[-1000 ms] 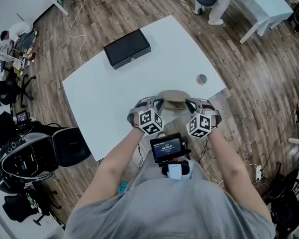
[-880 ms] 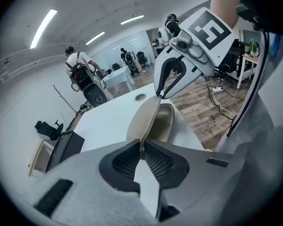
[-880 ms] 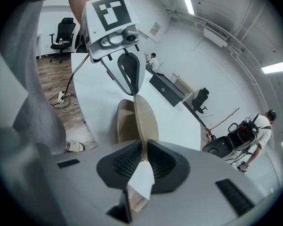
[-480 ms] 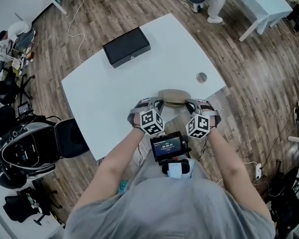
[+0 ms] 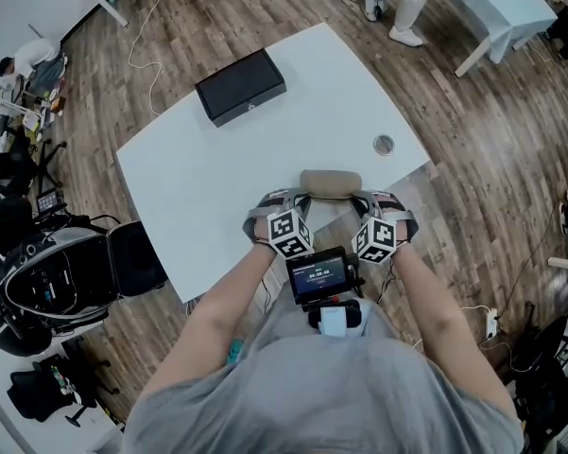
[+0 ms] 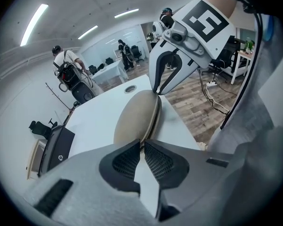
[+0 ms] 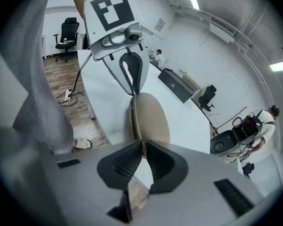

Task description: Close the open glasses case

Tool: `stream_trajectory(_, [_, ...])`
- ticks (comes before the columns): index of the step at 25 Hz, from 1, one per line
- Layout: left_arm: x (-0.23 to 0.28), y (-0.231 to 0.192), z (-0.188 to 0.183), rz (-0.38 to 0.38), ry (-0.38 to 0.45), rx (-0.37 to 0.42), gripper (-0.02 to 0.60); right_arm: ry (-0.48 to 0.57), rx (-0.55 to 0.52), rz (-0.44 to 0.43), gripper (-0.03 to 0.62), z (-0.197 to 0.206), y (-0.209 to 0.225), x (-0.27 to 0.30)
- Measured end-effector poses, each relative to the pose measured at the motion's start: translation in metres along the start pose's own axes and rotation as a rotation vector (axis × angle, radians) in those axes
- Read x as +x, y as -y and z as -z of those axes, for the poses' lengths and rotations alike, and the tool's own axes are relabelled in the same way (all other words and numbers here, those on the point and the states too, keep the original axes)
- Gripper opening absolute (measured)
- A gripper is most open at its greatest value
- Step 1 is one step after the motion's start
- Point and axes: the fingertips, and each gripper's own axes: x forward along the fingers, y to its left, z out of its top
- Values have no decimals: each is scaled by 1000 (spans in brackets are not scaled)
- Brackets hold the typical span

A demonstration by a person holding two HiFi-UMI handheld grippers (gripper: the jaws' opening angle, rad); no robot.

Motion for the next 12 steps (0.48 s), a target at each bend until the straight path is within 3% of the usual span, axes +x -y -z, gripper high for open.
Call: stream_trajectory(12, [7, 4, 7, 15, -39, 8, 44, -34, -19, -29, 35, -3, -4, 4])
